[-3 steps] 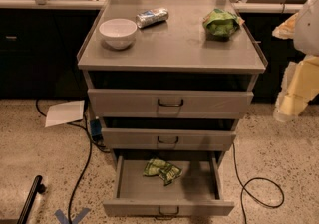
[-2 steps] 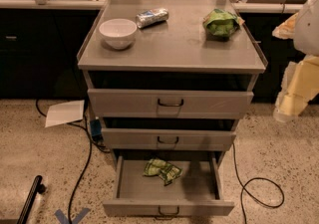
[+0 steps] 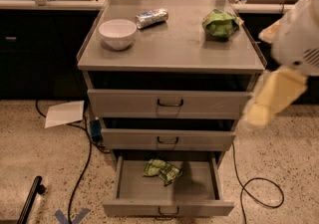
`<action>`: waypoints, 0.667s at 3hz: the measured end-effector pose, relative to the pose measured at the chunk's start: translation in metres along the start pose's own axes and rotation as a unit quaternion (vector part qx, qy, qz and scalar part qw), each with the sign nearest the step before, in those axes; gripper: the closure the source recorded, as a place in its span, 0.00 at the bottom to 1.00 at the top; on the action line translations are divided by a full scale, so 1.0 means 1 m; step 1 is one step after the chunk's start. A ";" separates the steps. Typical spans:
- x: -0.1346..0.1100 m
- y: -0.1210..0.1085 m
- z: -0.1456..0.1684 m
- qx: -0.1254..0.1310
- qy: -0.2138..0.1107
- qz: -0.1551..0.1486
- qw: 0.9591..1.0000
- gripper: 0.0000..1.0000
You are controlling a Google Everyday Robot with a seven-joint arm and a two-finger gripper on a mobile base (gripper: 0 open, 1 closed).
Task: Pick green jalapeno chip bag from bottom drawer and place on counter
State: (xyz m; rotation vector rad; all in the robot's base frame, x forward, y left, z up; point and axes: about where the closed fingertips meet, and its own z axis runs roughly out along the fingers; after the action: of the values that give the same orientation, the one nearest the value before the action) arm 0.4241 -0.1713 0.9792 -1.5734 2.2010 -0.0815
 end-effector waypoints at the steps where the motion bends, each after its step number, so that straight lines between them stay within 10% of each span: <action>1: -0.031 0.029 0.057 0.004 -0.008 0.047 0.999 0.00; 2: -0.052 0.048 0.132 0.000 -0.005 0.080 0.997 0.00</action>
Offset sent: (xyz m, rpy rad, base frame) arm 0.0460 0.1431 -0.2097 0.3023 0.1659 -0.6967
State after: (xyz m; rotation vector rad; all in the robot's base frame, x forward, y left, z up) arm 0.4442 -0.0807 0.8616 -1.3877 2.3094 -0.0263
